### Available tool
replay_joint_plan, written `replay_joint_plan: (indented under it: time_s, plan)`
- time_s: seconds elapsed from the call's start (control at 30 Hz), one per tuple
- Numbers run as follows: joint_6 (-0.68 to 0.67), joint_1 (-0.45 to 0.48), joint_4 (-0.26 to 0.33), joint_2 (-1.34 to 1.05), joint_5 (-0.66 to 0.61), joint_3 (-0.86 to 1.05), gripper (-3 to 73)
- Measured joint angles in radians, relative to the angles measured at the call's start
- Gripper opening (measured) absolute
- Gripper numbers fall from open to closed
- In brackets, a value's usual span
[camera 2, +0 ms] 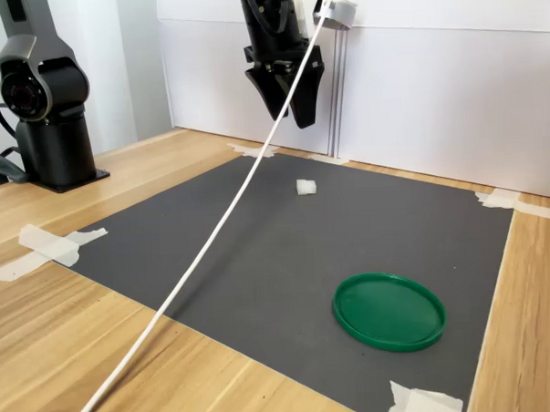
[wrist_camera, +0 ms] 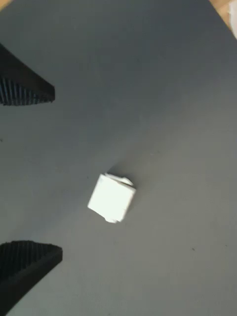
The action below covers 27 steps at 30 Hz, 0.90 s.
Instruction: Grasp a white terminal and put it in the green lid.
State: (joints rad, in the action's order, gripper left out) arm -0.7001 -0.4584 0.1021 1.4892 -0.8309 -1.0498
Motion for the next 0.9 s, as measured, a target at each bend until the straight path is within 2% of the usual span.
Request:
replay_joint_plan:
  time_s: [0.13,0.23,0.4,0.9]
  plan:
    - [0.088,-0.025,-0.076,0.062,0.024,-0.002,65.7]
    - [0.119,-0.027,-0.102,0.103,0.045,-0.002,65.7]
    - [0.117,-0.027,-0.102,0.131,0.096,-0.004,65.7]
    - [0.114,-0.027,-0.090,0.228,0.142,-0.006,65.5]
